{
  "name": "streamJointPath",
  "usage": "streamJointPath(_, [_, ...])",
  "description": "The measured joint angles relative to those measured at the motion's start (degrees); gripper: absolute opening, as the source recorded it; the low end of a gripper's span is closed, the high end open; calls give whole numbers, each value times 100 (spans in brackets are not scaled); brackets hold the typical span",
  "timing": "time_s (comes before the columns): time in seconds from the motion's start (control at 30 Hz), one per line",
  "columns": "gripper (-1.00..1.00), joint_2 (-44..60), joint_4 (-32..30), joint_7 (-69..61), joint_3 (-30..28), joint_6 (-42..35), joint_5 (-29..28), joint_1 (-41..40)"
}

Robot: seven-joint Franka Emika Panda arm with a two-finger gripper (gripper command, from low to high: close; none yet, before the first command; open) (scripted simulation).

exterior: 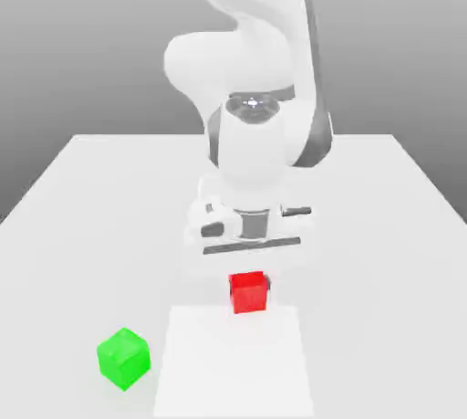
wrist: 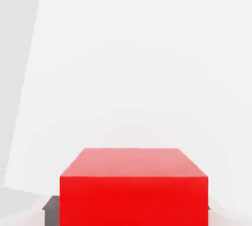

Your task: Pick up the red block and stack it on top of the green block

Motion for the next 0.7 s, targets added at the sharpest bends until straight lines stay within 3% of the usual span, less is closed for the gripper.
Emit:
streamJointPath(0.1, [-100, -262, 194, -47, -146, -456, 46, -110])
streamJointPath(0.4, [-100, 522, 1985, -178, -912, -1467, 93, -1437])
streamJointPath(0.57, [-100, 1444, 2212, -389, -765, -778, 371, -1596])
streamJointPath(0.6, [100, 1603, 2222, -426, -739, -634, 425, -1611])
streamJointPath(0.7, [100, 1603, 2222, -426, -739, -634, 425, -1611])
